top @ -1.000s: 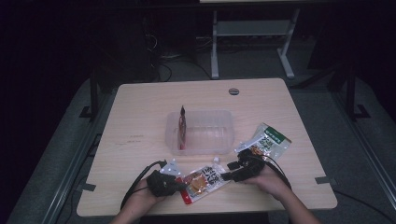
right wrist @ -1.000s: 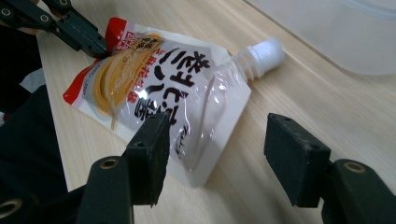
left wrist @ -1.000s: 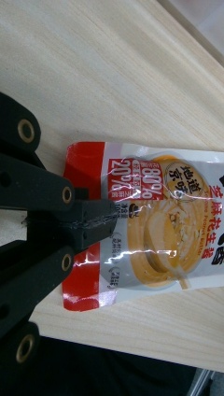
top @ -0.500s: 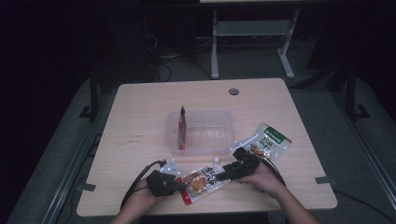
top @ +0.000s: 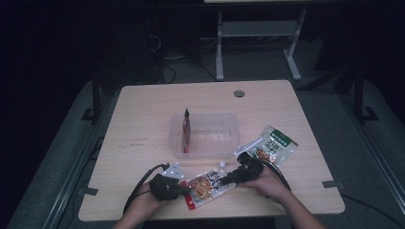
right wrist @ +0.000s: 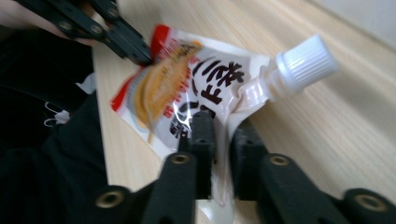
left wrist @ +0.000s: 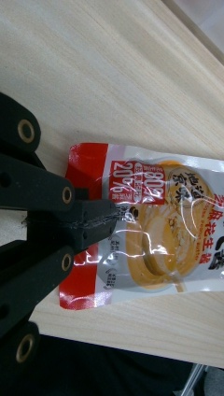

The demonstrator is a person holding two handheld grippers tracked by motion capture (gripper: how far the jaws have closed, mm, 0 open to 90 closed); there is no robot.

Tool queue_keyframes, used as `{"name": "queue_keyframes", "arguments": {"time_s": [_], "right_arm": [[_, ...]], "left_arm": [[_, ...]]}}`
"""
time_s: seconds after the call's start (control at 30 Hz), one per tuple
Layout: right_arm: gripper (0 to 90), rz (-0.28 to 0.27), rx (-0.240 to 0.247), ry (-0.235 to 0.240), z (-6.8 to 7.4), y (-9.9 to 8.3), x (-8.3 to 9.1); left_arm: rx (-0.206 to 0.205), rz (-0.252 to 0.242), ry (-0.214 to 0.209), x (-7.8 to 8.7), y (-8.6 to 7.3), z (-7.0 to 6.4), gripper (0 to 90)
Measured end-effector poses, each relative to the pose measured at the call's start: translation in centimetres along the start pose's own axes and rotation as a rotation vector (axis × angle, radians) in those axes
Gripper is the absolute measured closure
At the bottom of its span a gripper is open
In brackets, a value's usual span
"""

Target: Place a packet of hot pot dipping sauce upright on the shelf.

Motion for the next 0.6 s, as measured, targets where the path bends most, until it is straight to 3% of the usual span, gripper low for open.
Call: {"name": "queue_keyframes", "arguments": {"time_s": [0.2, 0.37, 0.53, 0.6], "right_arm": [[88.5, -0.048, 0.075, 0.007, 0.9, 0.8, 0.8], [89.2, -0.102, 0.100, 0.044, 1.8, 1.6, 1.3], [89.7, -0.144, 0.131, 0.082, 2.7, 2.5, 1.4], [89.7, -0.156, 0.147, 0.097, 3.1, 2.9, 1.4]], "left_arm": [[-0.005, 0.001, 0.002, 0.0, 0.0, 0.0, 90.0], [-0.016, 0.002, 0.003, 0.1, 0.0, 0.1, 90.0], [0.000, -0.009, -0.006, 0.0, -0.1, 0.1, 90.0], [-0.024, -0.005, 0.003, 0.1, -0.1, 0.0, 90.0]]}}
Point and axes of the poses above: each handheld gripper's, and its own axes: x roughly backward along the jaws, y roughly out of its top, z roughly to its left, the point moved 3 cm from there along -x, roughly forward along the jaws, and after that the axes turned 14 degrees about x, right-handed, at the moved point
